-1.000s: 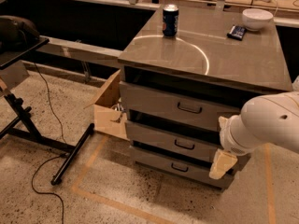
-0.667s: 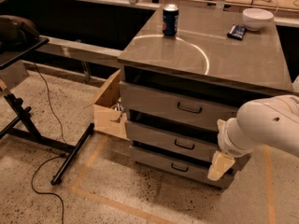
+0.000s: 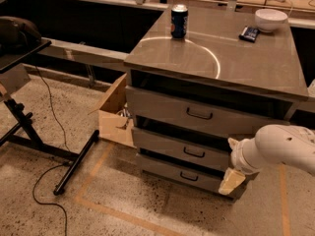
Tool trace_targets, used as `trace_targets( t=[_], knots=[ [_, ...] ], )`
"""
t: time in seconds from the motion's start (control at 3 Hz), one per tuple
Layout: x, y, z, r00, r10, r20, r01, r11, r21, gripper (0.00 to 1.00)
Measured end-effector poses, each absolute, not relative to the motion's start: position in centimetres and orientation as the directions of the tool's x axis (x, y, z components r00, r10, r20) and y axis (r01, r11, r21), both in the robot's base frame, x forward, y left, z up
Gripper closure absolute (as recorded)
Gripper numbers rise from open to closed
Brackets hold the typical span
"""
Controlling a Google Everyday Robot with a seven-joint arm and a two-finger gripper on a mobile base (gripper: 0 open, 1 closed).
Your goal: Open middle drawer
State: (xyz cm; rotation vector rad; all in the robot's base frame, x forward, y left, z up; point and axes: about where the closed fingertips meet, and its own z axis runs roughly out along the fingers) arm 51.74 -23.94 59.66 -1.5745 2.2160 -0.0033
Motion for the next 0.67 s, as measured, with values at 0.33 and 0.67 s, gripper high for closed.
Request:
trace_targets(
  t=[0.33,0.67],
  knots=[
    [52.9,-24.29,54.69,-0.19,-0.898,-0.397,-0.921,0.303,-0.246,0.0],
    [52.71,-24.07,54.81,-0.19,-0.901,-0.391,-0.923,0.3,-0.242,0.0]
  ],
)
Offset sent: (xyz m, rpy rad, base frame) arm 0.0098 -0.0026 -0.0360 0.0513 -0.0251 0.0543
